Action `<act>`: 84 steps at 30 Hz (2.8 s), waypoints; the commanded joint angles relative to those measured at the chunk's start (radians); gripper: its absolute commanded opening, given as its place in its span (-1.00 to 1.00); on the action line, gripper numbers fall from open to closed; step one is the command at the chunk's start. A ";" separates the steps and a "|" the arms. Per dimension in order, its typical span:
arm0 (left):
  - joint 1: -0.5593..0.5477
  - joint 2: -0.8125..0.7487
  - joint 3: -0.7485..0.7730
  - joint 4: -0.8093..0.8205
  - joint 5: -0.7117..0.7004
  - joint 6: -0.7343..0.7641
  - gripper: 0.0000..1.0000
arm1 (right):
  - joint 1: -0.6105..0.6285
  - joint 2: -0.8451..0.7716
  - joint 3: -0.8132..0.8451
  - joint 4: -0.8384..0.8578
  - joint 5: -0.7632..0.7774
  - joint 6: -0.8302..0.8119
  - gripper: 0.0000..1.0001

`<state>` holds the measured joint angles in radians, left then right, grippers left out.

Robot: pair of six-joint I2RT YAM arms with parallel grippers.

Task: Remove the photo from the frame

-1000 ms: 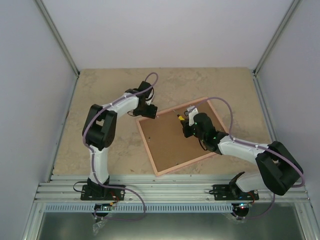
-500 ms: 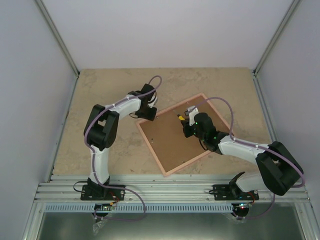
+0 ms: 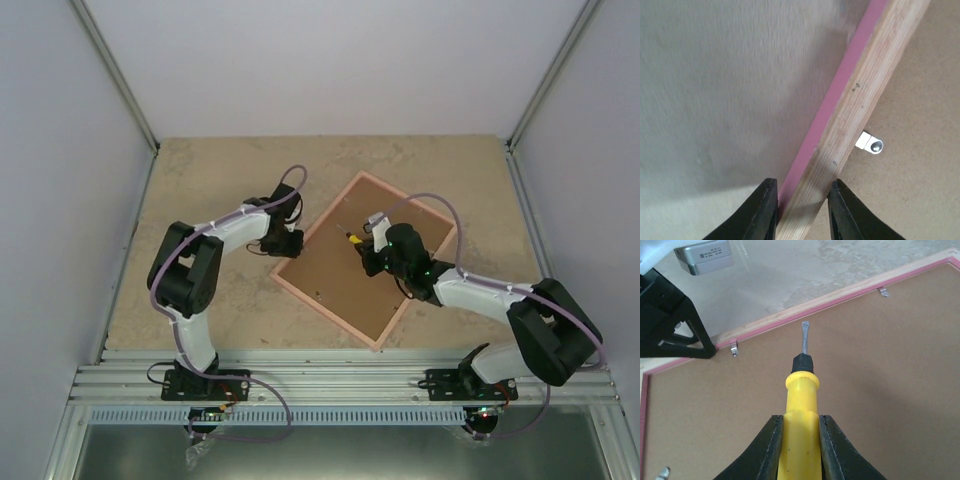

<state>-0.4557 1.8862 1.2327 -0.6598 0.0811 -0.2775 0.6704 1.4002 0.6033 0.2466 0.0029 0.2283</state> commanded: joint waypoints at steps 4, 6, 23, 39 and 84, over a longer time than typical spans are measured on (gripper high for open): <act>0.000 -0.082 -0.151 0.078 0.085 -0.254 -0.56 | 0.026 0.067 0.082 -0.001 -0.115 -0.046 -0.99; 0.000 -0.094 -0.182 0.114 0.112 -0.291 -0.57 | 0.038 0.092 0.106 -0.012 -0.131 -0.052 -0.99; 0.001 -0.115 -0.209 0.046 0.066 -0.251 -0.30 | 0.095 0.263 0.222 -0.095 -0.254 -0.089 -0.99; 0.001 -0.100 -0.216 0.033 0.074 -0.231 -0.61 | 0.109 0.320 0.237 -0.087 -0.183 -0.043 -0.99; 0.001 -0.132 -0.238 0.032 0.075 -0.262 -0.77 | 0.186 0.297 0.241 -0.104 -0.106 -0.022 -0.99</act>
<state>-0.4599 1.7451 1.0199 -0.5629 0.1669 -0.4862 0.8516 1.6741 0.8200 0.1364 -0.1196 0.2058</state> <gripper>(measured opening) 0.212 0.183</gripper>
